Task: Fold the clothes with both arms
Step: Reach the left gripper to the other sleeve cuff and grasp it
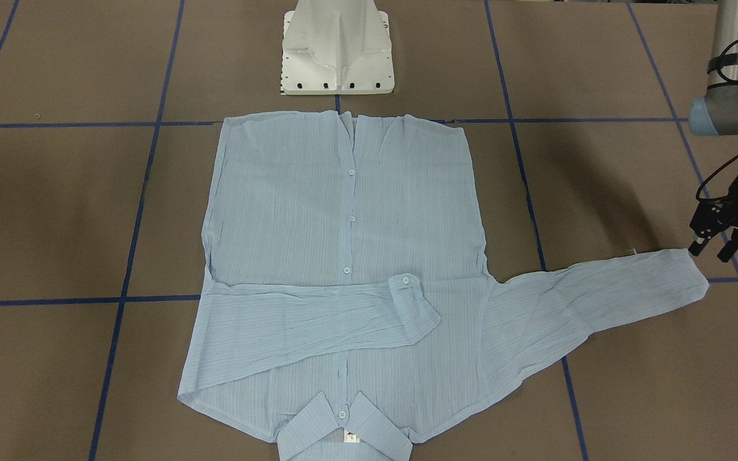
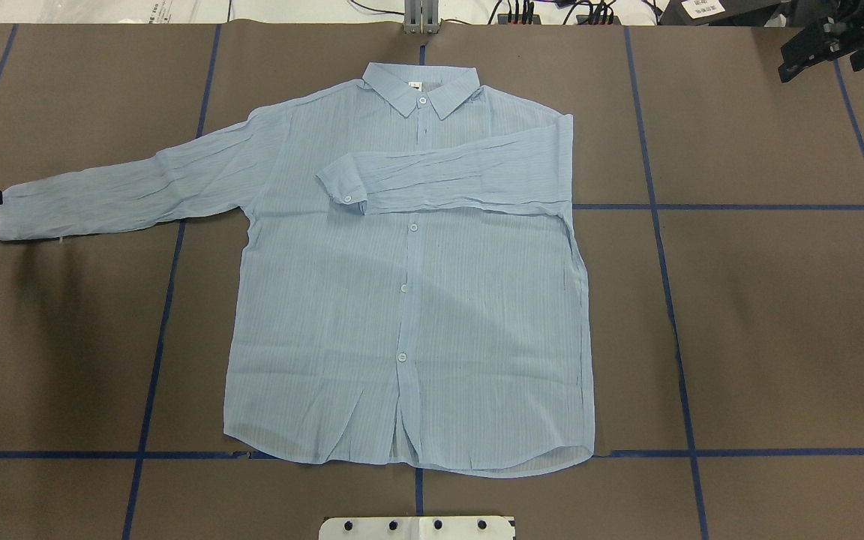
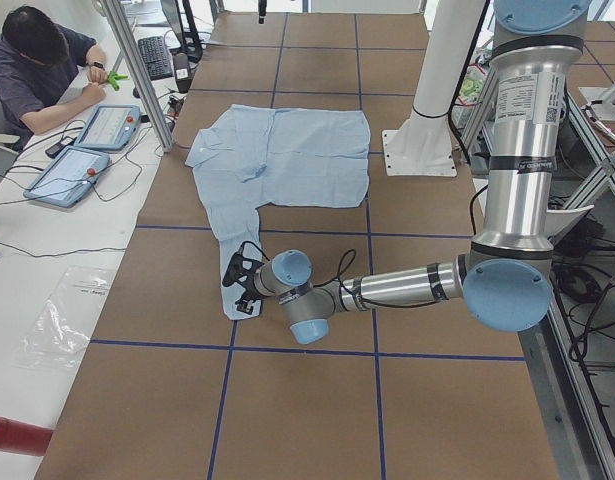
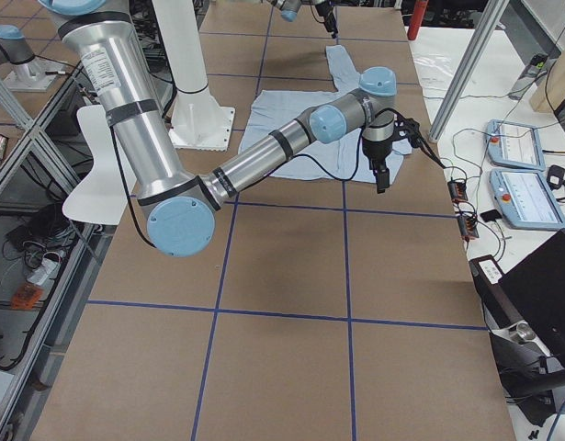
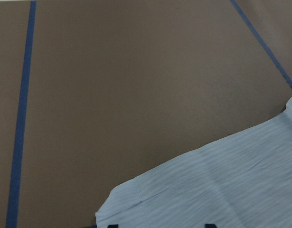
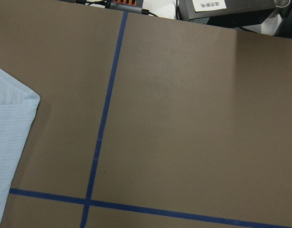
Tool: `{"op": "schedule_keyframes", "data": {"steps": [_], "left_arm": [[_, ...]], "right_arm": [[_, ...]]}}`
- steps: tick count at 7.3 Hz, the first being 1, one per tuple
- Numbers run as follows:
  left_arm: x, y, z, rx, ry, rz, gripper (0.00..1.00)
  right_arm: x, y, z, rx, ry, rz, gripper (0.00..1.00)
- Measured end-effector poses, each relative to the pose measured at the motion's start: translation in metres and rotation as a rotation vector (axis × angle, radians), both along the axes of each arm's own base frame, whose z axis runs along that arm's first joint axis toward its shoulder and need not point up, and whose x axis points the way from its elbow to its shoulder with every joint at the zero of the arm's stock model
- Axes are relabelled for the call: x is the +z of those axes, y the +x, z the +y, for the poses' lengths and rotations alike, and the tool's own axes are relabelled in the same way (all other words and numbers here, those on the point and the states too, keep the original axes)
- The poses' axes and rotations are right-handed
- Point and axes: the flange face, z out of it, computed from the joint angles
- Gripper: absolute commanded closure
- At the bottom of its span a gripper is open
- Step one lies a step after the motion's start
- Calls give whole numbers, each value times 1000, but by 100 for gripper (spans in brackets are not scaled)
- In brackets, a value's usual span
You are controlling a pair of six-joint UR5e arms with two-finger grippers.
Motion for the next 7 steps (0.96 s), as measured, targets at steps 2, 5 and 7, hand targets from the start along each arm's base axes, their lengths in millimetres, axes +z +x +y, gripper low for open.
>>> {"op": "schedule_keyframes", "data": {"steps": [2,5,7], "left_arm": [[19,17,11,13,-14,-3,36],[28,27,15,21,-19,-17,36],[29,29,17,26,-19,-22,37]], "right_arm": [[5,2,2,1,-5,3,0],[8,3,4,4,-11,5,0],[9,4,7,7,-12,5,0]]}}
